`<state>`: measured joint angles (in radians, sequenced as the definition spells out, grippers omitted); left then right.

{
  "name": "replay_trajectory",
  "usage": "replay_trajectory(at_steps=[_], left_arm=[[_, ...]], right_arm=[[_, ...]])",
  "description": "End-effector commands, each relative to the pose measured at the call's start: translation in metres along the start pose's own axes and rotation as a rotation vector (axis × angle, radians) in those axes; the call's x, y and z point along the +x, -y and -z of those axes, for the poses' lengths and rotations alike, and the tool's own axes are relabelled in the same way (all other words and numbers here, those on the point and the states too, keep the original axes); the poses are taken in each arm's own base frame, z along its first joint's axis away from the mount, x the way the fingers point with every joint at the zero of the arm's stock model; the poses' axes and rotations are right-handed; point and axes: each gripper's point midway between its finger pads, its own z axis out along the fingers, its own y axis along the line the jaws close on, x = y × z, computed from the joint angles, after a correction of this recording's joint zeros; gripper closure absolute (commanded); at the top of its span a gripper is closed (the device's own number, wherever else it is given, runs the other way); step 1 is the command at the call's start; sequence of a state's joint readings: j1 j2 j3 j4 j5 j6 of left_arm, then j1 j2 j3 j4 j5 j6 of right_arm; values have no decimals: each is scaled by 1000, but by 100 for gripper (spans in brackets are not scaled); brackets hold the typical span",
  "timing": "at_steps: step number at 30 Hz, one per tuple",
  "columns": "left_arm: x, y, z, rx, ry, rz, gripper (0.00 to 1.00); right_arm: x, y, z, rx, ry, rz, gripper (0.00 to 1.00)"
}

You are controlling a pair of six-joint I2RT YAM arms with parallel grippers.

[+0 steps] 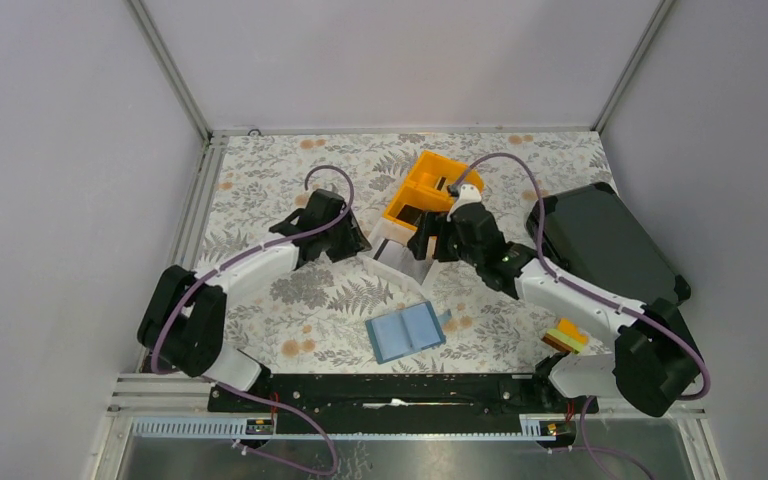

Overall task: Put the credit cards into the card holder
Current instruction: Pick up the credit card from the storage box.

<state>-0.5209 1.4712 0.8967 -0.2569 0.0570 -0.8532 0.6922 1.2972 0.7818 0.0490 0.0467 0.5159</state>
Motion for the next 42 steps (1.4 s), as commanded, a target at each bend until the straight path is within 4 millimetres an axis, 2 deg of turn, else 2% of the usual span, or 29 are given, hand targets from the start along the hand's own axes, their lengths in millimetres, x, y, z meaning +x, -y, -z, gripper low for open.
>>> replay_trajectory(at_steps=[1, 5, 8, 10, 16, 21, 23, 28, 29, 30, 31, 34, 36, 38, 40, 42], left_arm=[[-10, 1, -5, -37, -29, -112, 58], [-11, 1, -14, -50, -62, -136, 64], [-14, 2, -19, -57, -69, -171, 73], [-22, -1, -19, -88, -58, -214, 75], [-47, -8, -19, -158, -48, -493, 89], [-47, -17, -14, -156, -78, -670, 94], [-48, -21, -11, -155, -71, -730, 100], [-62, -35, -3, -232, -17, -827, 100], [-67, -36, -1, -257, -2, -827, 98], [-71, -36, 1, -273, 10, -815, 91], [-73, -35, 3, -284, 23, -791, 74], [-75, -24, 11, -270, 57, -664, 40], [-76, -18, 21, -264, 98, -543, 28], [-77, -20, 31, -295, 141, -384, 19], [-70, -21, 38, -300, 153, -231, 15], [-53, -14, 35, -236, 128, -86, 15]], right_arm=[[-52, 16, 2, 84, 112, 28, 12], [-66, 32, 0, 119, 123, 17, 11], [-68, 42, -4, 136, 115, 9, 11], [-62, 50, -5, 164, 83, 9, 11], [-57, 55, -7, 166, 59, 14, 12], [-51, 59, -5, 170, 44, -4, 12], [-47, 58, -6, 165, 36, -15, 13], [-41, 54, -8, 144, 13, -39, 14], [-41, 53, -8, 139, 10, -43, 15], [-41, 52, -8, 133, 9, -45, 15], [-40, 52, -7, 131, 9, -46, 15], [-40, 52, -4, 130, 14, -47, 15], [-40, 52, -2, 128, 18, -47, 15], [-39, 51, 1, 124, 21, -46, 15], [-37, 51, 3, 119, 19, -46, 15], [-35, 51, 4, 115, 16, -46, 15]])
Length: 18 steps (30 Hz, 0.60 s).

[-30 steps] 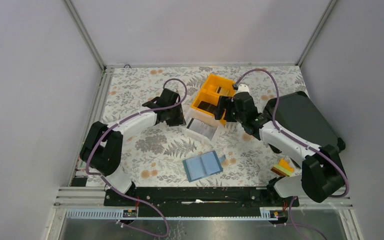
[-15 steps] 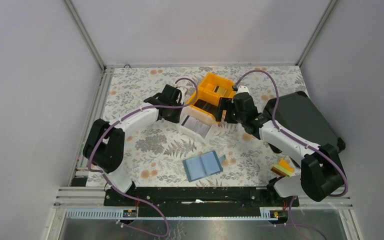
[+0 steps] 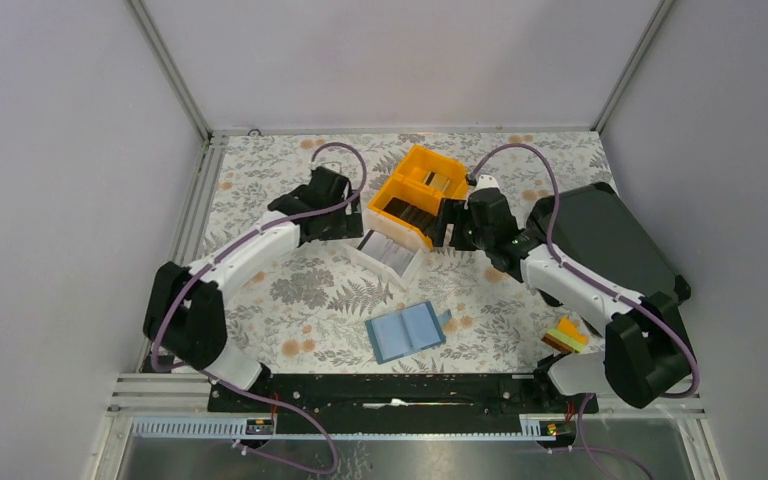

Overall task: Put the credit cards into the card holder
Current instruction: Pick up the credit card from the storage box.

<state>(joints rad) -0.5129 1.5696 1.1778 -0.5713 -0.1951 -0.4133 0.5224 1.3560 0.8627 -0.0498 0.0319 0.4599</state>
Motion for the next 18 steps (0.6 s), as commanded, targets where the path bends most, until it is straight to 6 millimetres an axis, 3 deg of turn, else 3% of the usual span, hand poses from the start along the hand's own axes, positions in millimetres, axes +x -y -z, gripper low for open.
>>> replay_trajectory(at_steps=[1, 6, 11, 18], left_arm=[[0, 19, 21, 76, 29, 444, 15], [24, 47, 15, 201, 5, 665, 15], [24, 64, 8, 253, 12, 703, 18], [28, 46, -11, 147, 13, 642, 43]], right_arm=[[-4, -5, 12, -36, 20, -12, 15], [-4, -6, 18, -47, 32, -13, 15], [-5, -6, 23, -53, 42, -13, 15], [0, -12, 28, -95, 25, -17, 16]])
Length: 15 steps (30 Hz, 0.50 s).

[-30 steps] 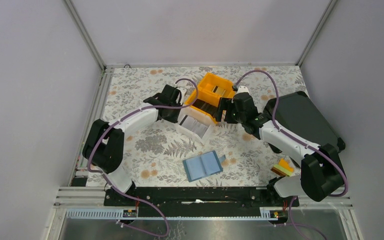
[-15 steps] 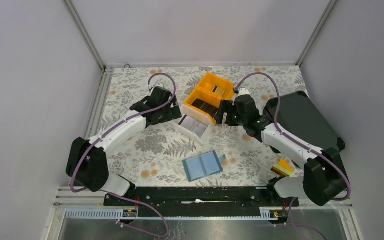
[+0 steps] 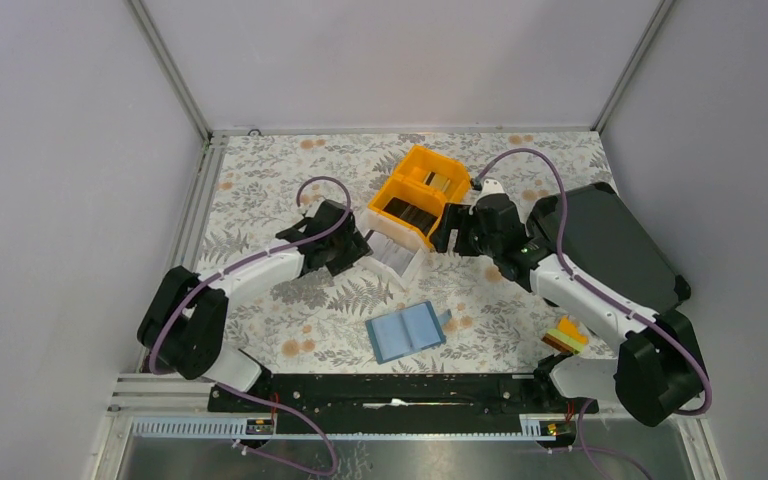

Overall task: Put the credit cards into the card holder
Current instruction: Pick up the credit card from the storage box.

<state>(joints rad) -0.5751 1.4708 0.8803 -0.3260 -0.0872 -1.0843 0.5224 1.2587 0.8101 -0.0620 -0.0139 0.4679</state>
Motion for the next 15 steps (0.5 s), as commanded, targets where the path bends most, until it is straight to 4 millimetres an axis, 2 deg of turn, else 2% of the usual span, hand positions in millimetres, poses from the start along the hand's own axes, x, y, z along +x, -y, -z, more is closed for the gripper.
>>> replay_trajectory(at_steps=[1, 5, 8, 15], left_arm=[[-27, 11, -4, 9, 77, 10, 45], [-36, 3, -7, -11, 82, -11, 55], [-46, -1, -7, -39, 90, -56, 66], [-82, -24, 0, -152, 117, -183, 84]], right_arm=[[-5, -7, 8, -43, 19, -8, 16], [0, -6, 7, -45, 7, -13, 16], [2, -6, 6, -47, -3, -14, 16], [6, -5, 4, -45, -14, -16, 17]])
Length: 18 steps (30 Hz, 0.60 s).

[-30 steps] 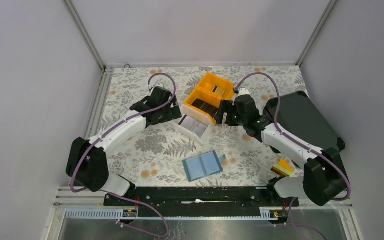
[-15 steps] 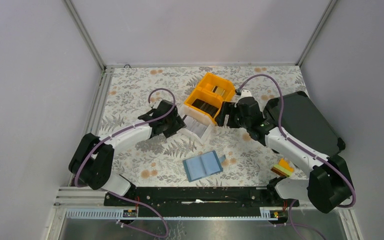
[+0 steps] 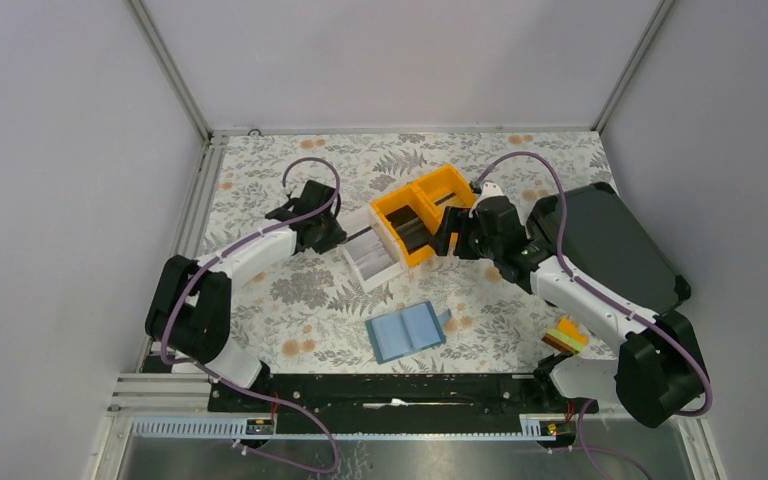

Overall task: Put the credit cards into the card holder
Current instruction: Pick up the credit card from the storage box.

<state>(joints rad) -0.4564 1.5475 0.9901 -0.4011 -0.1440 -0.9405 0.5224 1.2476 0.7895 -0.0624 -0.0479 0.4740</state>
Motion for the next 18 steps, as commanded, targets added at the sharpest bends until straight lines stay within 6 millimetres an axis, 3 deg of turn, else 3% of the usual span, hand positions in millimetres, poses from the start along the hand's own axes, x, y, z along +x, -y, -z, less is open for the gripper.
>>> replay_trajectory(at_steps=[1, 6, 9, 14, 17, 18], left_arm=[[-32, -9, 7, -53, 41, -147, 85], [-47, -21, 3, -106, 29, -233, 86], [-56, -23, -2, -123, 38, -299, 92], [-81, -24, -2, -176, 105, -406, 97], [-92, -25, 1, -210, 132, -441, 88], [-95, -24, 4, -213, 140, -447, 77]], right_arm=[[-2, -3, 2, -22, 10, -10, 17], [-2, -9, 1, -56, 4, 11, 17], [0, -19, 1, -127, -14, 76, 19], [-14, -8, 1, -51, 31, 115, 20], [-17, -3, 1, -7, 37, 80, 20], [-18, -5, 1, -14, 37, 75, 20]])
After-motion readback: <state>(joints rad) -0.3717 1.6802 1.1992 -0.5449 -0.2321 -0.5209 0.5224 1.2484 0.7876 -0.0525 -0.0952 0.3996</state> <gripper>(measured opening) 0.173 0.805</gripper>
